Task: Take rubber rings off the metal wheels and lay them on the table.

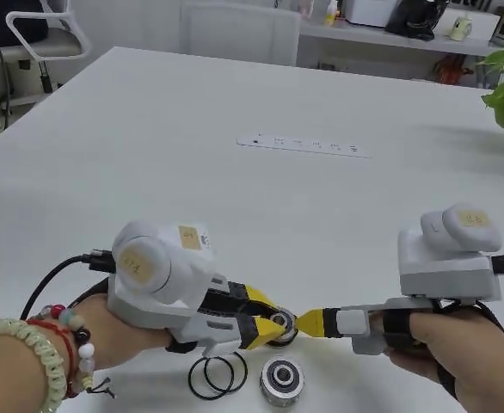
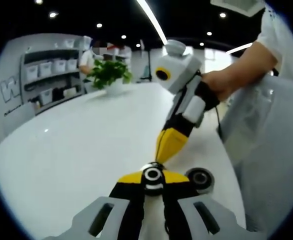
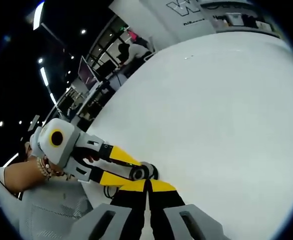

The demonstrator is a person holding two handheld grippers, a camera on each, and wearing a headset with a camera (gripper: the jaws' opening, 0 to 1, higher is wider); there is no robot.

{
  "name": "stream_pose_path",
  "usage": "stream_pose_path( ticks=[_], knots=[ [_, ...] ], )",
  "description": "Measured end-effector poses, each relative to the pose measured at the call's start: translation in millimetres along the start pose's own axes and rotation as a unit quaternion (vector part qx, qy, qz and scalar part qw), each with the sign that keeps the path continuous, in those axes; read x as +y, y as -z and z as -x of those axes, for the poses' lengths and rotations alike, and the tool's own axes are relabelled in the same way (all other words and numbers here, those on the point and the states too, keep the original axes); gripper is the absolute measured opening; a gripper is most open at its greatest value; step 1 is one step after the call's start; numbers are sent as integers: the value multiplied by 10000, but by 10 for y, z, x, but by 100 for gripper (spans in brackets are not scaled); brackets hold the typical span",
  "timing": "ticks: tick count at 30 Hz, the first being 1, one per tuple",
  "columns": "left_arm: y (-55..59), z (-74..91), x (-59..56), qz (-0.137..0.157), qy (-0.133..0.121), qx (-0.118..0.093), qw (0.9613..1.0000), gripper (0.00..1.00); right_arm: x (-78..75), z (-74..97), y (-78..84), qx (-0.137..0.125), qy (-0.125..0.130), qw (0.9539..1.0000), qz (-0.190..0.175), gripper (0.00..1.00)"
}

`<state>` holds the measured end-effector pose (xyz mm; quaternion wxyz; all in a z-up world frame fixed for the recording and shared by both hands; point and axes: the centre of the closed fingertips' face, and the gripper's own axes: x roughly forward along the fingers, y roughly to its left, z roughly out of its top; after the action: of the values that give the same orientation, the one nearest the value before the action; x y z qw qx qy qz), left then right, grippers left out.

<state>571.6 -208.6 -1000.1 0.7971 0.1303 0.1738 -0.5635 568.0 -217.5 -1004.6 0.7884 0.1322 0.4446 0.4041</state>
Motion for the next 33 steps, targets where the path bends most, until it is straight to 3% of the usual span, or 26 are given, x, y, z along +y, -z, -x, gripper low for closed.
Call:
stream_pose_path(
  ticks=[33],
  knots=[
    [-7, -9, -3, -44, -39, -11, 10000, 13, 90, -11, -31, -11, -129, 9998, 182, 0]
  ],
)
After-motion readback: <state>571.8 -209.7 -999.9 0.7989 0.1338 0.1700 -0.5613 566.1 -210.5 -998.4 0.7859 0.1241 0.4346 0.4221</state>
